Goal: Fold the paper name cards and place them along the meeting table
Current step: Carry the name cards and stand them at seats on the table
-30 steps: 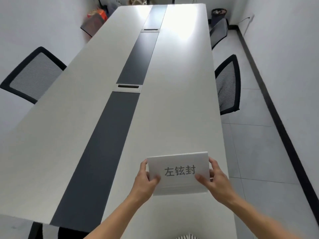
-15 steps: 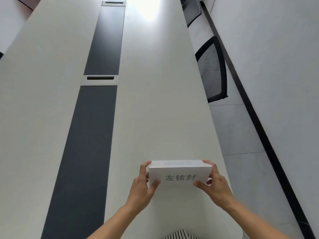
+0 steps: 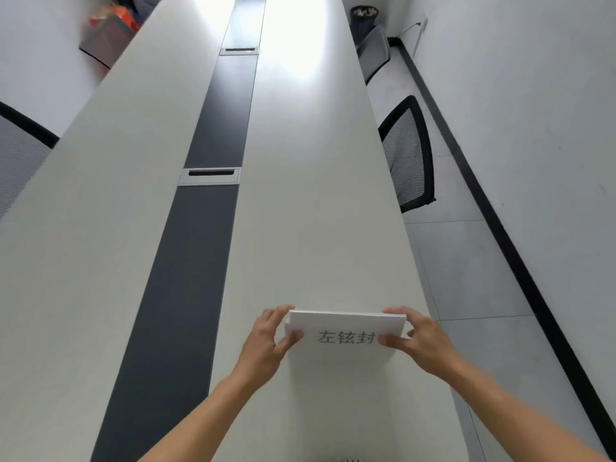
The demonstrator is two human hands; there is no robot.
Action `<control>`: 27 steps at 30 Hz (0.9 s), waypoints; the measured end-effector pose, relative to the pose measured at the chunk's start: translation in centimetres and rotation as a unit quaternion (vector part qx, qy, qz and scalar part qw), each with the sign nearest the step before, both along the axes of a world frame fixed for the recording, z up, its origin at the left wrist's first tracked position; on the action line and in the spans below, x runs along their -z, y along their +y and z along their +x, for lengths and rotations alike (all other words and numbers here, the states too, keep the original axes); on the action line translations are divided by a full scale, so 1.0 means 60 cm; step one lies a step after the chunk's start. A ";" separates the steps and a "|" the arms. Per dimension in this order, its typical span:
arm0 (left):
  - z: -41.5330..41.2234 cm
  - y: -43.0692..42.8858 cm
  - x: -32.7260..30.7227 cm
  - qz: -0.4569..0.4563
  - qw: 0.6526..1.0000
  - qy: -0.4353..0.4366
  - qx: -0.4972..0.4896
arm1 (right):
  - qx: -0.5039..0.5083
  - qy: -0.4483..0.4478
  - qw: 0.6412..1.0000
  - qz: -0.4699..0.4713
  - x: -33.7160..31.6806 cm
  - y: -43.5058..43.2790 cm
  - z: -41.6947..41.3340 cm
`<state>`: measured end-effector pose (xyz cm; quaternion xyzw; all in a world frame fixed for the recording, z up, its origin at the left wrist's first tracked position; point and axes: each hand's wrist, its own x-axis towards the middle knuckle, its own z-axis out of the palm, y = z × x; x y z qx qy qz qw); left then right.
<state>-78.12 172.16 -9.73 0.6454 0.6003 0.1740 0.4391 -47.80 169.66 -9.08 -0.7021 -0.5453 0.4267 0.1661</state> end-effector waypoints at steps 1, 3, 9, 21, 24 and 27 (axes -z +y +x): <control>0.005 0.001 -0.011 0.002 1.000 -0.012 -0.010 | 0.010 0.028 1.000 0.008 -0.007 0.000 0.004; 0.015 0.004 -0.036 0.005 0.998 -0.046 -0.038 | 0.022 0.075 0.997 0.029 -0.029 0.004 0.012; 0.035 0.002 -0.125 0.004 0.957 -0.238 -0.166 | 0.013 0.269 0.960 0.078 -0.116 0.033 0.003; -0.099 -0.068 -0.143 -0.040 0.892 -0.286 -0.349 | -0.177 0.323 0.908 -0.197 -0.157 0.081 -0.153; -0.154 -0.056 -0.117 -0.049 0.900 -0.257 -0.349 | -0.179 0.311 0.910 -0.207 -0.152 0.099 -0.208; -0.217 -0.028 -0.070 -0.060 0.909 -0.190 -0.366 | -0.167 0.278 0.926 -0.192 -0.140 0.123 -0.263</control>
